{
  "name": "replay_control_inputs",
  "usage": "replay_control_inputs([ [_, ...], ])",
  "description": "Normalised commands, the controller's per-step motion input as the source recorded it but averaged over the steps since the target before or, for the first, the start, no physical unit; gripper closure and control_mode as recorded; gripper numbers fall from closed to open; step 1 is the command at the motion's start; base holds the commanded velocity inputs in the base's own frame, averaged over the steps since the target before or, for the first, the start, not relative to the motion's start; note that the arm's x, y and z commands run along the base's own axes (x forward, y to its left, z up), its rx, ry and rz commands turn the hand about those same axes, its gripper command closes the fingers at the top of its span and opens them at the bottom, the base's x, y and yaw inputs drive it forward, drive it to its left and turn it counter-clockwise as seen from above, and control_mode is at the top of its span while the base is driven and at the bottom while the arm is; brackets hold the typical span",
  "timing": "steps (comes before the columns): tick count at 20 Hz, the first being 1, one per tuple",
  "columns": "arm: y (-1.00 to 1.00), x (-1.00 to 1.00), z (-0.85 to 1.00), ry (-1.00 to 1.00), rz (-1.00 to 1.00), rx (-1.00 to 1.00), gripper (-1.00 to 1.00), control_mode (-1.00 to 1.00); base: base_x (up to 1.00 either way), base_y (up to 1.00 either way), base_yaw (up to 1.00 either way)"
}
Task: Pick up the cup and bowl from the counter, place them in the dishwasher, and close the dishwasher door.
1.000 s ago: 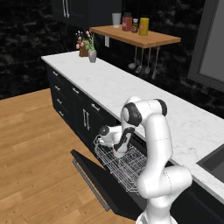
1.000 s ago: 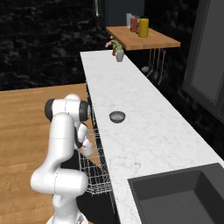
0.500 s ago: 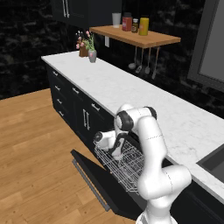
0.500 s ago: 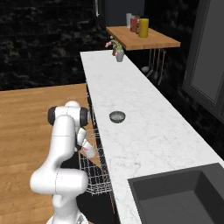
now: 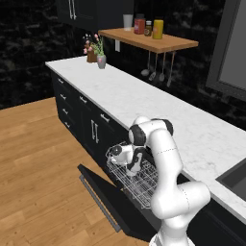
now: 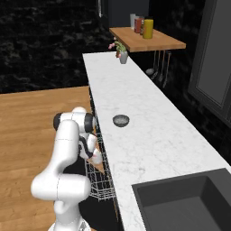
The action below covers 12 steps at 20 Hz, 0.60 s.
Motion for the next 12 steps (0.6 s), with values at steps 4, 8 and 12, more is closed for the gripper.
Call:
replay_control_inputs([
  [4,0.94,-0.31,-0.61,0.0,0.0,0.0,-1.0,-1.0,0.0,0.0,0.0],
  [8,0.96,-0.21,-0.38,0.0,0.0,-0.01,-1.0,-1.0,0.0,0.0,0.0],
  [12,0.75,-0.18,0.33,0.0,-0.05,-0.03,-1.0,-1.0,0.0,0.0,0.0],
])
